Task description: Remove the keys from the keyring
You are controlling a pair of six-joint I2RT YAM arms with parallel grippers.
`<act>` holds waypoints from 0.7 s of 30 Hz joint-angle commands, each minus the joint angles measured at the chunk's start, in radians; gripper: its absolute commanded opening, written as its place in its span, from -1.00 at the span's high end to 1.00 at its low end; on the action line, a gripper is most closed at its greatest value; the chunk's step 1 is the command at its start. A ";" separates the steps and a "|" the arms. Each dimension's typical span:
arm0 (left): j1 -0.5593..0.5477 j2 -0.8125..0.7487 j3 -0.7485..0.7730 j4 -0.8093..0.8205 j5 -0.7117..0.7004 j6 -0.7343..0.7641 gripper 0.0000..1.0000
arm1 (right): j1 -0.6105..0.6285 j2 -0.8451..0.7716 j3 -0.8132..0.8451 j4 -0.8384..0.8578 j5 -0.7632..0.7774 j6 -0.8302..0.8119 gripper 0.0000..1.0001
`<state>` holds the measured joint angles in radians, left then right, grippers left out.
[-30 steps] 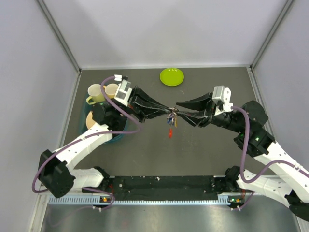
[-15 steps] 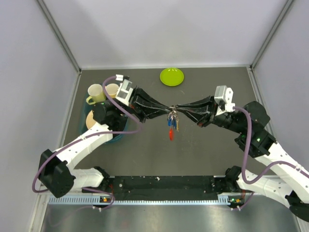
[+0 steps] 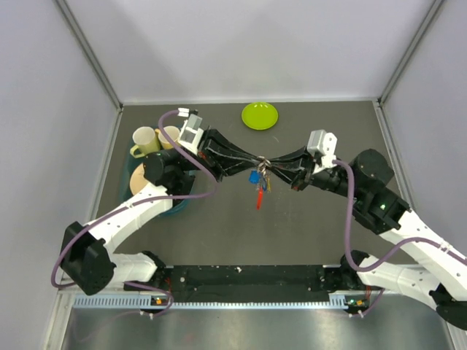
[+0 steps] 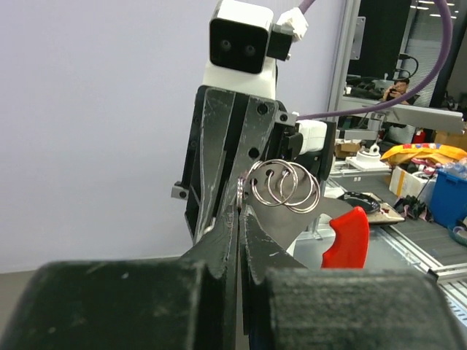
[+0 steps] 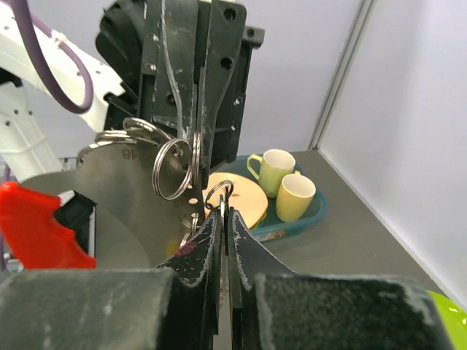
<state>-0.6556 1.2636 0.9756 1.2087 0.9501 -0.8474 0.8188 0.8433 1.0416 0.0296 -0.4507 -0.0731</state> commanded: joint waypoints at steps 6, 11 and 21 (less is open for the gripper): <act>-0.001 -0.010 -0.008 0.046 -0.067 -0.016 1.00 | 0.049 0.020 0.055 -0.016 0.219 -0.068 1.00; 0.004 -0.027 -0.017 0.013 -0.054 0.017 1.00 | 0.048 0.016 0.022 0.000 0.525 -0.071 1.00; 0.117 -0.155 -0.094 -0.649 -0.245 0.402 1.00 | -0.174 0.020 -0.057 -0.152 0.737 0.230 1.00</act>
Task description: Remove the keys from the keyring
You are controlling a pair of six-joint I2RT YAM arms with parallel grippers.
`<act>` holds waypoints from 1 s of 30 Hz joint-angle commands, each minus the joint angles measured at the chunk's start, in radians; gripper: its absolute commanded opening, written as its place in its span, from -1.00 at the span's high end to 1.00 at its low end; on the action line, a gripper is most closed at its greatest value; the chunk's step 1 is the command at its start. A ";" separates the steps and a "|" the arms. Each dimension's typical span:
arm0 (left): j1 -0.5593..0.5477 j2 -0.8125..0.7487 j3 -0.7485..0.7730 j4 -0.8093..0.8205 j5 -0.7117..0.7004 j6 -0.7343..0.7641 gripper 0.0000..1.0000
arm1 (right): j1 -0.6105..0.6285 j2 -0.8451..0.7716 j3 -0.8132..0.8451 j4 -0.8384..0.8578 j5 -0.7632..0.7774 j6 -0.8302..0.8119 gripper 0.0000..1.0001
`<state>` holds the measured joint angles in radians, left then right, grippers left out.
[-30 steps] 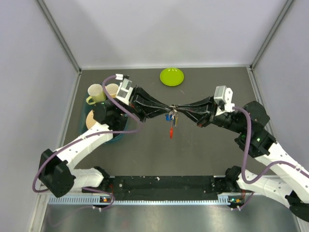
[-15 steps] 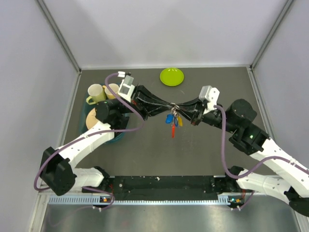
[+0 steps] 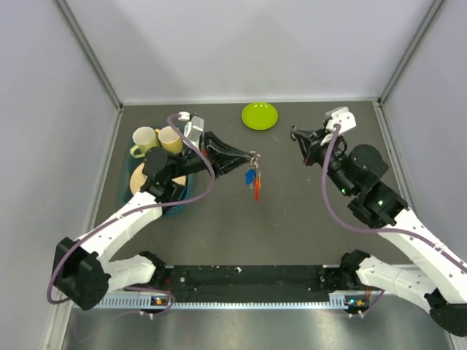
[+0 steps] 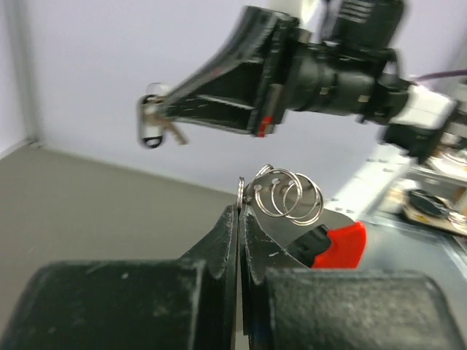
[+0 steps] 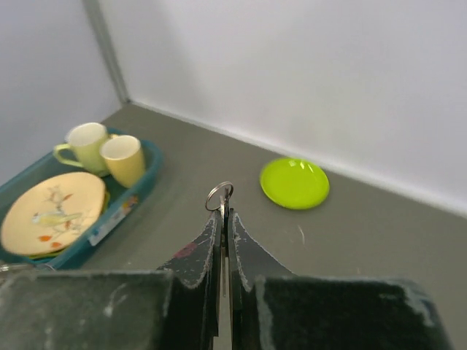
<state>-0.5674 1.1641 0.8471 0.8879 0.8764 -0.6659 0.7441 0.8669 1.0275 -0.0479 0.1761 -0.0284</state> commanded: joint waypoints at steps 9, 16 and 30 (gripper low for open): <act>0.029 0.066 0.196 -0.923 -0.652 0.621 1.00 | -0.344 0.110 -0.245 -0.136 0.034 0.481 1.00; 0.031 0.177 0.248 -1.041 -0.659 0.572 1.00 | -0.472 0.357 -0.267 -0.101 -0.047 0.551 1.00; 0.029 0.368 0.309 -1.127 -0.691 0.480 1.00 | -0.568 0.448 -0.155 -0.191 -0.072 0.522 -0.97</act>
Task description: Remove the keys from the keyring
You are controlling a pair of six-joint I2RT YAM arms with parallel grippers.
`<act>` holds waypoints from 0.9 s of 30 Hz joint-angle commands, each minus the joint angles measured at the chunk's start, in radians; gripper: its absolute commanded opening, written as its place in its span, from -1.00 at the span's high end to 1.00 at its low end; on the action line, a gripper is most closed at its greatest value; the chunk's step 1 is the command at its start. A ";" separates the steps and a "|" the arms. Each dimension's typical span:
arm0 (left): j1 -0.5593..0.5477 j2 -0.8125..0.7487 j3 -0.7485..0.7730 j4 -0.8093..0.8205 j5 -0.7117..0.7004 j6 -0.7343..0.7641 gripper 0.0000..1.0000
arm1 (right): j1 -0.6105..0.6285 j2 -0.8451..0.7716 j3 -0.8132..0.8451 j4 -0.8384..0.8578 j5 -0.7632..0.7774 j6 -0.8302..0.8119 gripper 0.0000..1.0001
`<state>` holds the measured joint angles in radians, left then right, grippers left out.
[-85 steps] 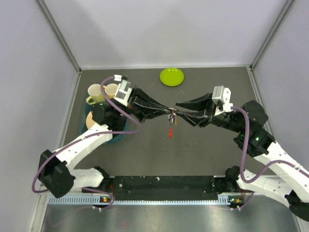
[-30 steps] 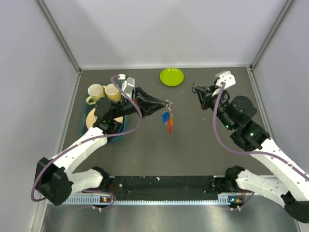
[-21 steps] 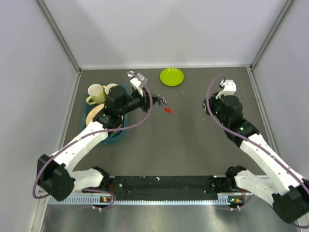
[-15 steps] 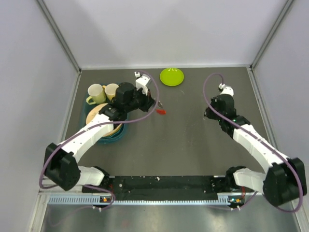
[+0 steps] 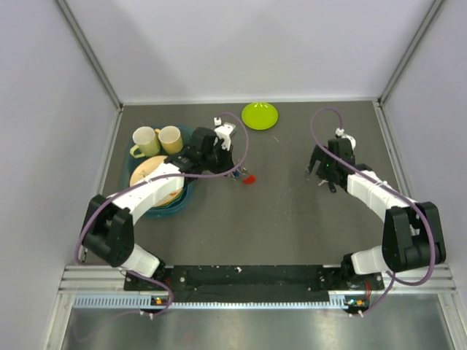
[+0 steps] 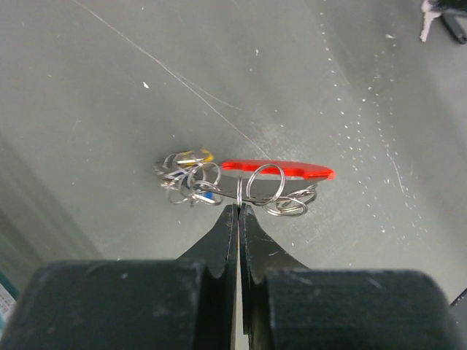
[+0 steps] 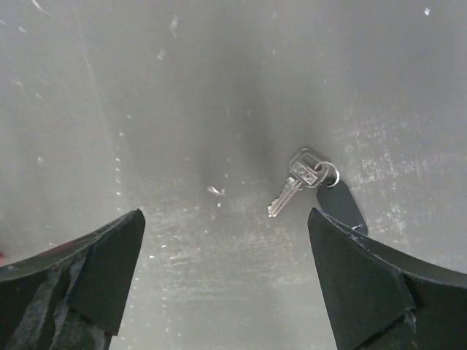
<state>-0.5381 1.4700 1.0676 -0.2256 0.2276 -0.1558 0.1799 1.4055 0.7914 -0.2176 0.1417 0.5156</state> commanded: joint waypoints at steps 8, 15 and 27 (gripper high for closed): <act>0.006 0.295 0.288 -0.083 -0.063 -0.054 1.00 | 0.161 -0.198 0.250 -0.316 0.033 -0.055 -0.98; 0.021 0.408 0.367 -0.090 0.009 -0.091 0.70 | 0.170 -0.284 0.332 -0.456 -0.008 -0.057 -0.98; 0.032 0.037 0.278 0.008 0.280 -0.053 -0.98 | 0.171 -0.551 0.330 -0.494 -0.117 0.011 -0.98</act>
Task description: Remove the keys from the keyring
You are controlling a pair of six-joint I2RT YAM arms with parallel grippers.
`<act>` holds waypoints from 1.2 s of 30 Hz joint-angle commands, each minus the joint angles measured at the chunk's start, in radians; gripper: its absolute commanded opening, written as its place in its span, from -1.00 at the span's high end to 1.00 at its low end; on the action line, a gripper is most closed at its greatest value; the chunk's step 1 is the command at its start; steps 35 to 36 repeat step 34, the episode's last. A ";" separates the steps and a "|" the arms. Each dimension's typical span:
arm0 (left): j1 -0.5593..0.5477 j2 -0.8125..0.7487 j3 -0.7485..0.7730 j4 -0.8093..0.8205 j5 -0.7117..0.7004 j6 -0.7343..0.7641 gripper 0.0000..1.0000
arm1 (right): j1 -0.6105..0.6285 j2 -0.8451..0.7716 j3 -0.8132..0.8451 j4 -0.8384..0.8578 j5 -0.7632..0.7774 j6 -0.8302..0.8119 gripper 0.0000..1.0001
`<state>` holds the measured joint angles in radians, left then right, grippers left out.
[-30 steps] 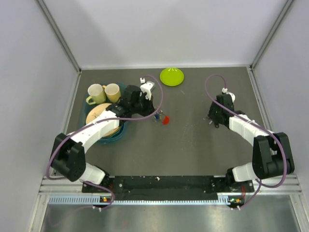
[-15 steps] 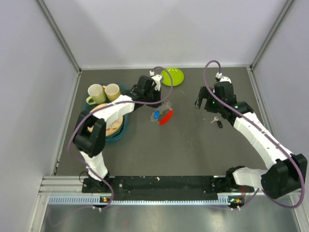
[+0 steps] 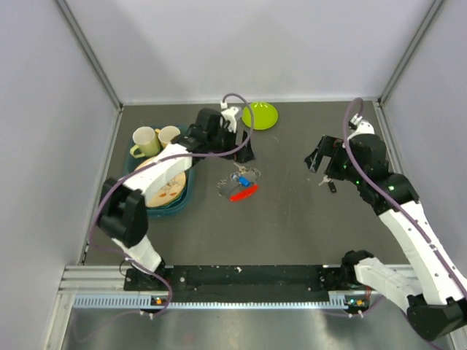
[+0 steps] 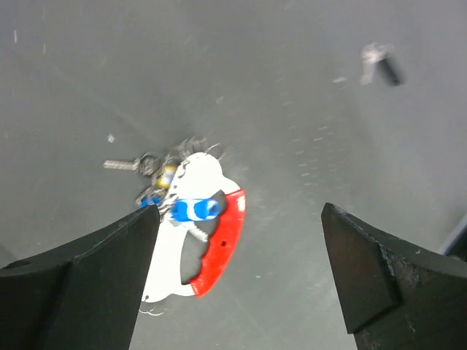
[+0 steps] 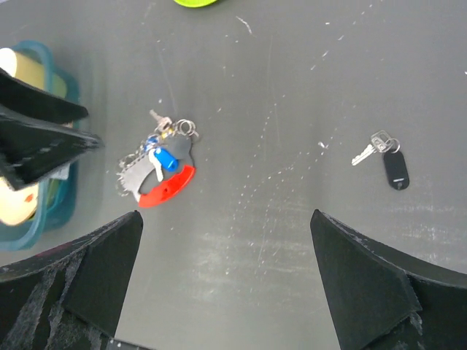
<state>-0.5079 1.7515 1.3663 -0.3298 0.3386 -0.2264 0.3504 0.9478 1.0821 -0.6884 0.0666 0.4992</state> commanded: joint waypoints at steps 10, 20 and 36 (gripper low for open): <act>0.002 -0.624 -0.317 0.508 0.289 -0.122 -0.98 | -0.001 -0.273 0.053 -0.022 -0.142 0.045 -0.98; 0.002 -0.733 -0.414 0.542 0.323 -0.129 -0.98 | -0.001 -0.349 0.061 -0.020 -0.094 0.036 -0.98; 0.002 -0.764 -0.412 0.515 0.306 -0.108 -0.98 | -0.001 -0.360 0.058 -0.020 -0.106 0.027 -0.98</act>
